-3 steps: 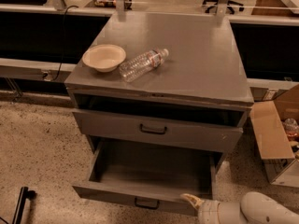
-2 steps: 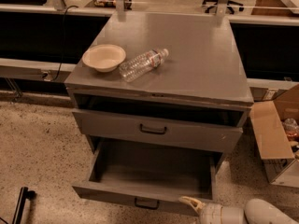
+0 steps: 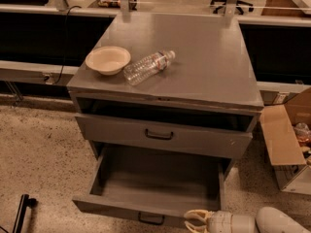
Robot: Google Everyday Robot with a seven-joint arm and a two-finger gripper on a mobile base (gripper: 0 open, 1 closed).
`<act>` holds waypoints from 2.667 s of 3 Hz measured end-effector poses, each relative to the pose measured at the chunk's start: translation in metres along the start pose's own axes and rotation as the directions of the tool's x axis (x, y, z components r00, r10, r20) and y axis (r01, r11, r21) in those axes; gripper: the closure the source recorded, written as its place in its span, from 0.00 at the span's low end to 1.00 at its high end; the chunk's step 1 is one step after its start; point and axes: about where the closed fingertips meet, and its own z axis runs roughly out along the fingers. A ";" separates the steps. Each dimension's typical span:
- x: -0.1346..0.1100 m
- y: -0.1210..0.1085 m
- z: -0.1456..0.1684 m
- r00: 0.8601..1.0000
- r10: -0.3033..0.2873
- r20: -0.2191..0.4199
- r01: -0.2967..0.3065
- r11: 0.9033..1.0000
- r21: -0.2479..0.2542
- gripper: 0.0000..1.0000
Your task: Close middle drawer
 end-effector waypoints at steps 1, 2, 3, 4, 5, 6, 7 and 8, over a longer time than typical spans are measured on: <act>-0.002 0.000 -0.001 1.000 0.000 0.000 0.000 1.000 0.000 1.00; -0.003 0.000 -0.001 1.000 -0.002 0.005 0.002 1.000 0.000 0.81; -0.019 -0.002 -0.003 0.991 -0.062 0.118 0.062 0.998 0.001 0.59; -0.063 0.001 -0.018 0.945 -0.165 0.283 0.166 0.986 0.020 0.36; -0.095 0.012 -0.034 0.913 -0.256 0.319 0.255 0.966 0.044 0.37; -0.086 0.040 -0.025 0.938 -0.228 0.260 0.242 0.970 -0.022 0.62; -0.062 0.067 -0.014 0.964 -0.130 0.232 0.157 0.982 -0.102 0.84; -0.020 0.088 0.001 0.987 -0.023 0.160 0.048 0.987 -0.152 1.00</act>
Offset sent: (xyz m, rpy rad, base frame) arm 0.0026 0.0078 0.0577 0.4234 -0.3044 0.1155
